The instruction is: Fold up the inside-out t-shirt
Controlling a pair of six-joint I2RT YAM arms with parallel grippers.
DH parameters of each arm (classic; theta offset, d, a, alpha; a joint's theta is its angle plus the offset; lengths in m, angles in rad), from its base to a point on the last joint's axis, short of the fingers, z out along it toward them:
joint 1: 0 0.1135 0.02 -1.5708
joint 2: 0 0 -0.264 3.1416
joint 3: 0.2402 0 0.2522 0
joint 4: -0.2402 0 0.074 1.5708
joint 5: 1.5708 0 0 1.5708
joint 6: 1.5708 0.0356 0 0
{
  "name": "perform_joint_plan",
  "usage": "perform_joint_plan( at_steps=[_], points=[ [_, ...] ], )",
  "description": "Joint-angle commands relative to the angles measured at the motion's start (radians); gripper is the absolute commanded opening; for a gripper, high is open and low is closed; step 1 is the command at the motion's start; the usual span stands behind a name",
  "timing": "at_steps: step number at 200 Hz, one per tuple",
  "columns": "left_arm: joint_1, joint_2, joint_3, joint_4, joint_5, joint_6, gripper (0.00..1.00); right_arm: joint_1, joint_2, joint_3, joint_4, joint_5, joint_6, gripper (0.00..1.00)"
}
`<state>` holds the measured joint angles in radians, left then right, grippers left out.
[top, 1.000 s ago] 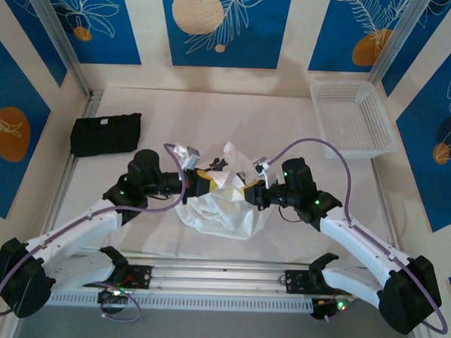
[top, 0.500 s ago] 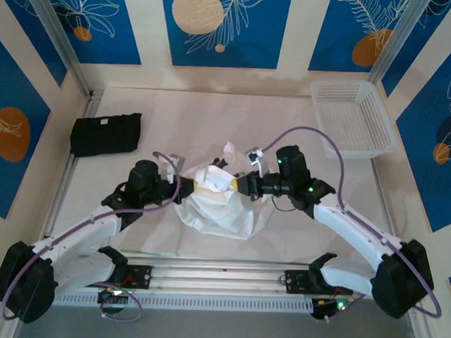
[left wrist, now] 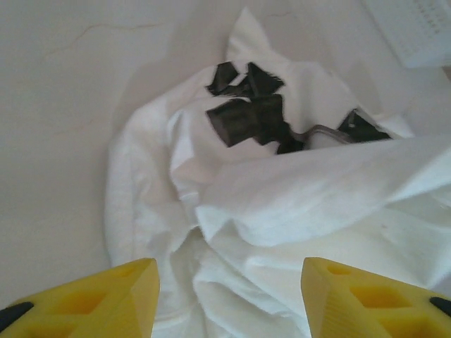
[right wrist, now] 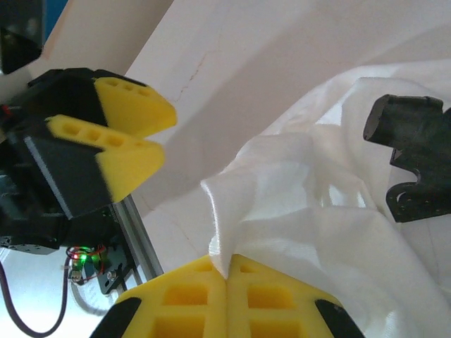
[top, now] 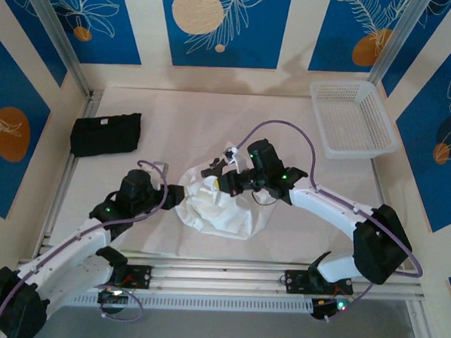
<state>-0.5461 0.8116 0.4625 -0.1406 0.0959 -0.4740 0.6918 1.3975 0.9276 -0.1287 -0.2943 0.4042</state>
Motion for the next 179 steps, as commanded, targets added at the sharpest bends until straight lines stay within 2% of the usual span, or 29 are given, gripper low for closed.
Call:
perform_joint_plan(
  at_steps=[1,35,53,84,115,137,179],
  points=[
    [-0.086,0.009,0.039,-0.012,-0.054,0.069,0.61,0.006,0.012,0.046,-0.023,0.007,0.019,0.0],
    [-0.202,0.194,0.136,0.011,-0.181,0.173,0.69,0.009,0.016,0.057,-0.03,-0.002,0.029,0.0],
    [-0.21,0.285,0.174,0.054,-0.221,0.176,0.71,0.011,0.01,0.056,-0.036,0.0,0.028,0.0],
    [-0.2,0.352,0.195,0.117,-0.368,0.171,0.7,0.01,-0.012,0.037,-0.051,0.019,0.021,0.0],
    [-0.143,0.409,0.206,0.161,-0.361,0.175,0.59,0.009,-0.035,0.023,-0.048,0.018,0.012,0.0],
    [-0.113,0.425,0.214,0.147,-0.354,0.179,0.47,0.008,-0.054,0.024,-0.07,0.044,-0.002,0.0],
    [-0.029,0.431,0.206,0.111,-0.306,0.178,0.31,-0.003,-0.097,0.025,-0.084,0.057,-0.029,0.0]
  ],
)
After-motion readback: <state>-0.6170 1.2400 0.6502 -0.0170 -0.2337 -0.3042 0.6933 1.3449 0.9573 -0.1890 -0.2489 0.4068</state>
